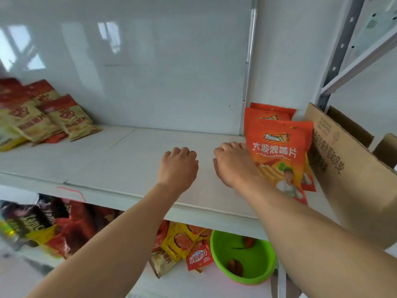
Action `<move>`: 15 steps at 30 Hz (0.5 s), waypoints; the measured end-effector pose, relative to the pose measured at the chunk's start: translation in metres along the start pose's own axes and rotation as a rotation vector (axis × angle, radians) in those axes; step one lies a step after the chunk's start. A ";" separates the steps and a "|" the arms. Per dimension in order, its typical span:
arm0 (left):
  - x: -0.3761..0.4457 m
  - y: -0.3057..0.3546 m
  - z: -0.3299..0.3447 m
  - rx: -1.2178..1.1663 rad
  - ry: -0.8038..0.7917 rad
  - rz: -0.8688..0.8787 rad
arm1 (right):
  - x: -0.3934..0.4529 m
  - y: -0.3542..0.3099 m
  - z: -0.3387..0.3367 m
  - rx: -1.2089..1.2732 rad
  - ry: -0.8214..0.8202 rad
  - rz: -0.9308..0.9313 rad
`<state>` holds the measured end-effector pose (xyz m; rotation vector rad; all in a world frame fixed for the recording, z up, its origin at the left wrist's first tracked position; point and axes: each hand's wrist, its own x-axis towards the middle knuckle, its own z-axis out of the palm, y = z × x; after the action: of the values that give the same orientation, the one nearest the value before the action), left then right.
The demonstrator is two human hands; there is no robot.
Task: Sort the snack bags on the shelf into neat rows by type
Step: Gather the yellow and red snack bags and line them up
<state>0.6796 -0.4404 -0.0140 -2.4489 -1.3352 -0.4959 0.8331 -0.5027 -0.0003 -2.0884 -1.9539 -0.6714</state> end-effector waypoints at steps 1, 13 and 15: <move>-0.005 -0.016 -0.002 0.024 -0.008 0.007 | 0.006 -0.014 0.000 0.008 -0.008 -0.023; -0.051 -0.245 -0.013 0.157 -0.002 -0.045 | 0.098 -0.230 0.013 0.071 -0.049 -0.145; -0.057 -0.290 -0.012 0.156 0.014 -0.070 | 0.118 -0.270 0.013 0.077 -0.044 -0.154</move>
<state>0.4031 -0.3377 0.0014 -2.2766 -1.4024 -0.4081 0.5724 -0.3642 -0.0006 -1.9387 -2.1456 -0.5724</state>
